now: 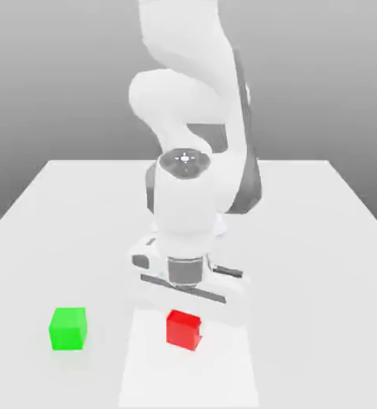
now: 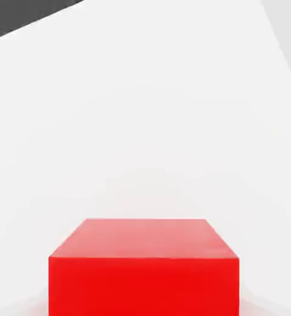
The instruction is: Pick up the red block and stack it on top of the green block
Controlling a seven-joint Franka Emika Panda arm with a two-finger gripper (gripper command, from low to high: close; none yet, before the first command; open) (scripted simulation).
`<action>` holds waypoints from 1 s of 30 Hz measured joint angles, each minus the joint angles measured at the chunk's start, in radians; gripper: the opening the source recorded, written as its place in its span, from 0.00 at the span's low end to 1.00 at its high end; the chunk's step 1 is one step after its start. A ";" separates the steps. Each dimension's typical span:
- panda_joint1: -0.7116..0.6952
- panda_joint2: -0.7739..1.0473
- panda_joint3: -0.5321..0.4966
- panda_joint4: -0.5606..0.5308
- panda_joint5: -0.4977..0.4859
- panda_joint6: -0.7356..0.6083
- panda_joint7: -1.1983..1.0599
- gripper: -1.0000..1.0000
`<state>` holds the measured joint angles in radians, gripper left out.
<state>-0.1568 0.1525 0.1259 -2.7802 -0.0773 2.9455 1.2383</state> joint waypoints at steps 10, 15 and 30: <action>-0.005 -0.157 0.026 -0.031 0.081 -0.135 -0.064 0.00; -0.139 -0.181 -0.093 0.015 0.077 -0.209 0.028 0.00; -0.333 0.009 -0.154 0.100 0.090 -0.102 0.149 1.00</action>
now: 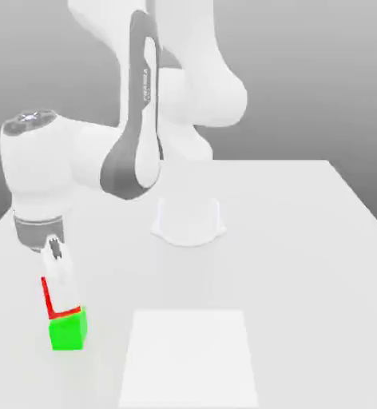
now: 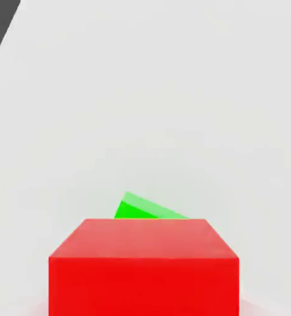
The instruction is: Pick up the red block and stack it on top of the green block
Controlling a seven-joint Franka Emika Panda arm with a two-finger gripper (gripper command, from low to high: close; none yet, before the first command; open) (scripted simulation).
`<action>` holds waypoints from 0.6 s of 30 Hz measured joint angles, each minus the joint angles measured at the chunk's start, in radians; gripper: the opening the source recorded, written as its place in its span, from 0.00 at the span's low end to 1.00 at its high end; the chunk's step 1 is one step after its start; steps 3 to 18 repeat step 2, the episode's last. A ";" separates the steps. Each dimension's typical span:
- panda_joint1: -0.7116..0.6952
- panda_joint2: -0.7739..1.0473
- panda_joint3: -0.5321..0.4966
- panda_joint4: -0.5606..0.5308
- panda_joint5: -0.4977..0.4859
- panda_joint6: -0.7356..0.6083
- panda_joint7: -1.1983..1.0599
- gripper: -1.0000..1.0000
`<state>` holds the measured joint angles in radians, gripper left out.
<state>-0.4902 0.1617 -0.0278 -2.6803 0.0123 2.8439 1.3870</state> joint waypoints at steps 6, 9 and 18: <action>0.000 0.000 0.000 0.000 0.000 0.000 0.000 1.00; 0.000 0.000 0.000 0.000 0.000 0.000 0.000 1.00; 0.000 0.000 0.000 0.000 0.000 0.000 0.000 1.00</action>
